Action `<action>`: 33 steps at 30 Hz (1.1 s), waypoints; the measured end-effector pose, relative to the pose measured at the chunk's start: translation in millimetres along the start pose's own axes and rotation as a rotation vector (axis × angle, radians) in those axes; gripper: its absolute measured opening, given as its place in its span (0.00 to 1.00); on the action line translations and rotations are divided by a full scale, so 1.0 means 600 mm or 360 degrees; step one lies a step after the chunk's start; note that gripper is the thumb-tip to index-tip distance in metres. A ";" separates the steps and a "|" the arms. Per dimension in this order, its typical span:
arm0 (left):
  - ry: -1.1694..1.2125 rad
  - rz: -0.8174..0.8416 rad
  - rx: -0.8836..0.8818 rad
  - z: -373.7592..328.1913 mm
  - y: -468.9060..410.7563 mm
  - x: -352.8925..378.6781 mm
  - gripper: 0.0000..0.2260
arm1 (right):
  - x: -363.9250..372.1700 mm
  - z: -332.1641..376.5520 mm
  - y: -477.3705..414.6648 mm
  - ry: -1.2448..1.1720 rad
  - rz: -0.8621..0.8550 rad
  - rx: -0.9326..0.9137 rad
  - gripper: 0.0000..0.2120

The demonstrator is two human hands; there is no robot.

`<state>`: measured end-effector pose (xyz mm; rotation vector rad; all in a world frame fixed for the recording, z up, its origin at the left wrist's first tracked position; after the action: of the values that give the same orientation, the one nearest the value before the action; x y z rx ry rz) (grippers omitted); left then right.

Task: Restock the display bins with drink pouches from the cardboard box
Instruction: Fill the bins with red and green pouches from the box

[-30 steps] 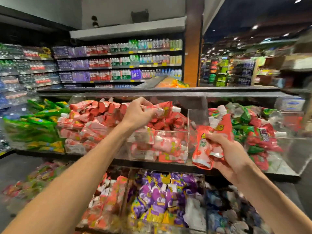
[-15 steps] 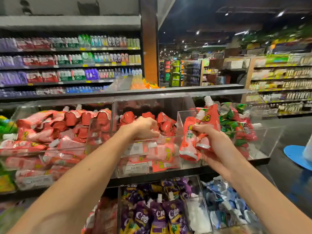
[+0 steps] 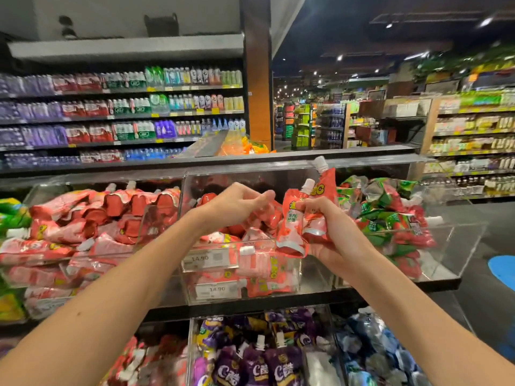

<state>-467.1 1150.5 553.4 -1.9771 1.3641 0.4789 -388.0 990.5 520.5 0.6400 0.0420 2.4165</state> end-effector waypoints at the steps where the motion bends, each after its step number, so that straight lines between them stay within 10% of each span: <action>1: 0.0101 0.0107 -0.0015 -0.015 0.011 0.008 0.20 | 0.004 0.002 -0.004 0.0036 0.0028 -0.0020 0.05; 11: -0.0350 -0.0265 0.0076 -0.026 0.007 -0.041 0.08 | 0.042 0.041 -0.047 0.0275 -0.0042 -0.0198 0.10; 21: -0.1139 0.0348 -0.0139 0.050 -0.020 0.000 0.20 | 0.003 0.031 -0.051 0.0464 -0.0197 -0.0223 0.05; 27: -0.1047 0.0275 -0.0105 0.048 0.002 0.012 0.20 | 0.013 0.010 -0.045 0.0509 -0.0098 -0.0232 0.05; 33: -0.0335 -0.0438 0.0140 -0.007 0.053 -0.015 0.15 | 0.054 0.004 -0.030 0.0454 0.0232 -0.0304 0.14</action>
<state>-500.1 1146.4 551.8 -1.9433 0.9510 0.4733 -398.5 1023.6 533.3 0.2156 -0.1198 2.5951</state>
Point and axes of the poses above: each hand's wrist, its own y-axis away from the middle knuckle, its own x-axis out of the palm, z = x × y, the point moved 4 cm from there along -y, towards the middle knuckle, and after that the axes turned 14 degrees about x, right-handed, at the moved point
